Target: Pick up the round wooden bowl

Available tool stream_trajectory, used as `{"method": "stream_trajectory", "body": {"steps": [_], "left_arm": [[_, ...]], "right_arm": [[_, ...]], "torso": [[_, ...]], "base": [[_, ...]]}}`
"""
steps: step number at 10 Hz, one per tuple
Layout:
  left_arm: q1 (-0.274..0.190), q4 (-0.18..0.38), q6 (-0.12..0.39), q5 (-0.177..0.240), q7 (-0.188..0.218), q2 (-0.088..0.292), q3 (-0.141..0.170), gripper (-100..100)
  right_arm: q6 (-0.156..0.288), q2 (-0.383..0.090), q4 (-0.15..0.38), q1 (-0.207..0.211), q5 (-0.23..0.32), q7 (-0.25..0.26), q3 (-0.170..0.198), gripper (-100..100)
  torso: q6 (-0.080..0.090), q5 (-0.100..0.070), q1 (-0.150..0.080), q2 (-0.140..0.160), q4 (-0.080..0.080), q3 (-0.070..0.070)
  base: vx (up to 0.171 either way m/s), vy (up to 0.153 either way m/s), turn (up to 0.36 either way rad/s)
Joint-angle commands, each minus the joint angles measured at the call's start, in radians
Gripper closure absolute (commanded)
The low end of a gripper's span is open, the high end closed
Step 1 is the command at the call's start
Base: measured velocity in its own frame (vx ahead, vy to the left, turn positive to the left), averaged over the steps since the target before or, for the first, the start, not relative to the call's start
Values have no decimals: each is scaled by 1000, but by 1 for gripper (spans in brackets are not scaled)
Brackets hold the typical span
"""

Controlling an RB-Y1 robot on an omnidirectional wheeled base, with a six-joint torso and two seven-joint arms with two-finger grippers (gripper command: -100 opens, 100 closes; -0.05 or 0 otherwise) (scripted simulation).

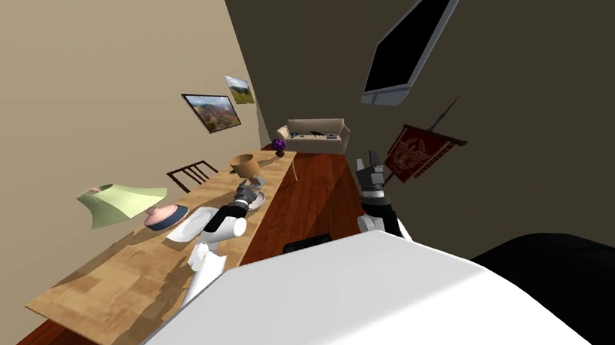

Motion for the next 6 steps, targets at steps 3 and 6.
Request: {"method": "stream_trajectory", "body": {"steps": [3, 6], "left_arm": [[-20, 46, 107, 31, -4, 26, 0, -100], [-54, 108, 198, 63, -11, 52, 2, -100]], "right_arm": [[0, 0, 0, 0, 0, 0, 0, 0], [0, 0, 0, 0, 0, 0, 0, 0]], "torso": [[0, 0, 0, 0, 0, 0], [0, 0, 0, 0, 0, 0]], "base": [[-3, 28, -51], [-3, 33, -51]]}}
